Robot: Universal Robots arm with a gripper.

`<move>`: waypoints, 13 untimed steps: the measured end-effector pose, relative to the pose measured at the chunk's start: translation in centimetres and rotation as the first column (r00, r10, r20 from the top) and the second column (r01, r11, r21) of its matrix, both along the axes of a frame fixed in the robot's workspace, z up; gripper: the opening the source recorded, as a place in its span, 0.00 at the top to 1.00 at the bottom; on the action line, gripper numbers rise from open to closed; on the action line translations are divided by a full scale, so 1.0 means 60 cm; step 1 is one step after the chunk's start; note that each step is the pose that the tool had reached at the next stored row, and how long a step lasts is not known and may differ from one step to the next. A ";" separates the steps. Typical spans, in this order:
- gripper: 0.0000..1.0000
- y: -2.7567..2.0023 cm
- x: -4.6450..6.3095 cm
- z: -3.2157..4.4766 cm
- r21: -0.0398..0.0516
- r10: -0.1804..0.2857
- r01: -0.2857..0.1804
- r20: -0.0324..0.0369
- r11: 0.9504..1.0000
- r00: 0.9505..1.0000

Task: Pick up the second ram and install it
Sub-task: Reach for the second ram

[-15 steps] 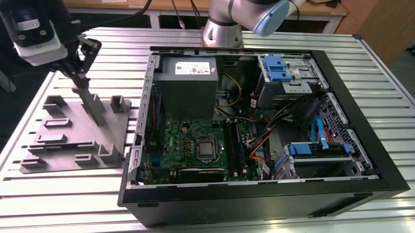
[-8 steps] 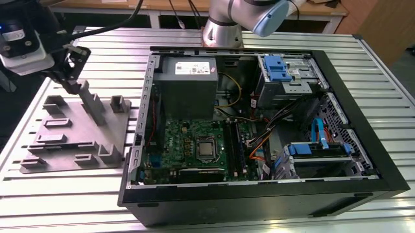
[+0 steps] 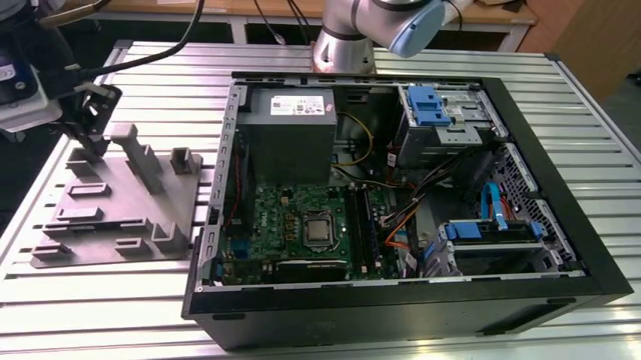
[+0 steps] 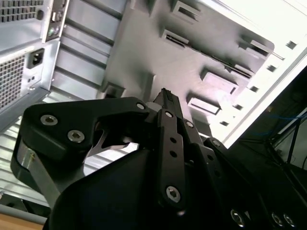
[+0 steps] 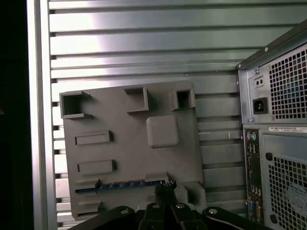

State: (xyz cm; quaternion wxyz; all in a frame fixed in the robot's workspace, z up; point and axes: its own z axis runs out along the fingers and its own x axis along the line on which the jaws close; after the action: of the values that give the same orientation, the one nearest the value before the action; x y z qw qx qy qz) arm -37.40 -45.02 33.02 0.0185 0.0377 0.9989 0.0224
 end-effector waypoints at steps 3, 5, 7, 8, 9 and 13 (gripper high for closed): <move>0.90 -0.0006 -0.016 -0.009 0.000 0.000 0.000 0.000 1.000 1.000; 0.90 -0.0011 -0.024 -0.015 0.000 0.000 0.000 0.000 1.000 1.000; 0.90 -0.0016 -0.032 -0.021 0.000 0.000 0.000 0.000 1.000 1.000; 0.90 -0.0018 -0.036 -0.024 0.000 0.000 0.000 0.000 1.000 1.000; 0.90 -0.0021 -0.040 -0.027 0.000 0.000 0.000 0.000 1.000 1.000; 0.90 -0.0032 -0.049 -0.039 0.000 0.000 0.000 0.000 1.000 1.000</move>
State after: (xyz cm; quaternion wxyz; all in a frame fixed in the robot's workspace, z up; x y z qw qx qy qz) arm -40.34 -45.21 30.65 0.0185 0.0377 0.9989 0.0224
